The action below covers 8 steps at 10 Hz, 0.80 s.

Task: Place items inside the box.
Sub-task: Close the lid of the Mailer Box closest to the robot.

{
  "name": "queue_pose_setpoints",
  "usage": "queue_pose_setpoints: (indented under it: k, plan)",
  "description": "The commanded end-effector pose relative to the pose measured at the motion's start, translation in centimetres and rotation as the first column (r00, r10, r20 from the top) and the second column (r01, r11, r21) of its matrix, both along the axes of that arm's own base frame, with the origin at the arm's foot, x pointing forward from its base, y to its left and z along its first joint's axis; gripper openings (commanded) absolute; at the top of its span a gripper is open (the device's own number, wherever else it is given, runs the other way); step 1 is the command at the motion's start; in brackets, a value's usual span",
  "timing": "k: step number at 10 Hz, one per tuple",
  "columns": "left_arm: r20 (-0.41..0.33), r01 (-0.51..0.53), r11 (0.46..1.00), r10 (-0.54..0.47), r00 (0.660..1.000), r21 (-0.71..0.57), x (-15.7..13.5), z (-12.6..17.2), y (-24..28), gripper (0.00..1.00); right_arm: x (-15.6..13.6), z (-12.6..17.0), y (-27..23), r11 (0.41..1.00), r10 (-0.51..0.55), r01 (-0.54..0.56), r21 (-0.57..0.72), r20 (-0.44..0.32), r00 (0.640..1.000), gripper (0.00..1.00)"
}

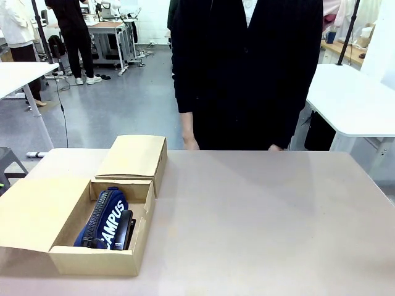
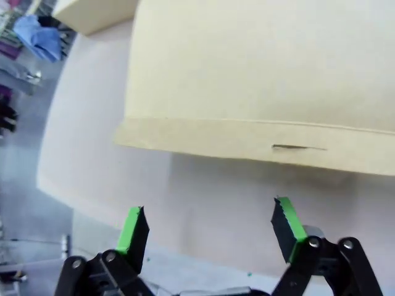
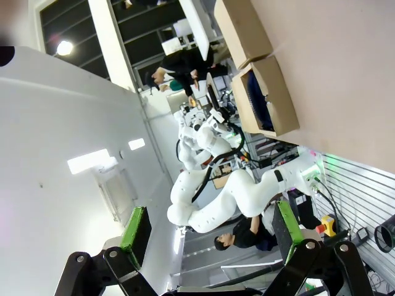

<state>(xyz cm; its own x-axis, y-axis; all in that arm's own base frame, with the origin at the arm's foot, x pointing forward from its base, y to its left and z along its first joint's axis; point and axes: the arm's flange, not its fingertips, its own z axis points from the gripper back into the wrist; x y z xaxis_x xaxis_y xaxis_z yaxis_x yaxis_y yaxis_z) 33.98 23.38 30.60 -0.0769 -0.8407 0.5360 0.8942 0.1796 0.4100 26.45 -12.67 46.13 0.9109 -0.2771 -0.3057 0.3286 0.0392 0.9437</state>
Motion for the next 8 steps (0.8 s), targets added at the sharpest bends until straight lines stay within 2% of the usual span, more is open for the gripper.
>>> queue_pose_setpoints:
  k: [1, 5, 8]
  plan:
    - [-0.025, 0.038, 0.999, -0.038, 0.999, -0.007, -0.9, -5.0, -1.3, 1.0, 0.2, 0.3, -0.2, 1.0, 0.0, -0.001, 0.013, 0.034, 0.999, 1.0]
    - [-0.137, -0.05, 0.968, 0.016, 0.99, -0.245, -1.4, -5.1, -3.8, 1.0, 0.2, 0.3, -0.2, 1.0, 0.0, -0.001, 0.013, 0.034, 0.999, 1.0]
    - [-0.164, -0.121, 0.895, 0.054, 0.985, -0.429, -1.2, -3.9, -3.9, 1.0, 0.2, 0.3, -0.2, 1.0, 0.0, -0.001, 0.013, 0.034, 0.999, 1.0]
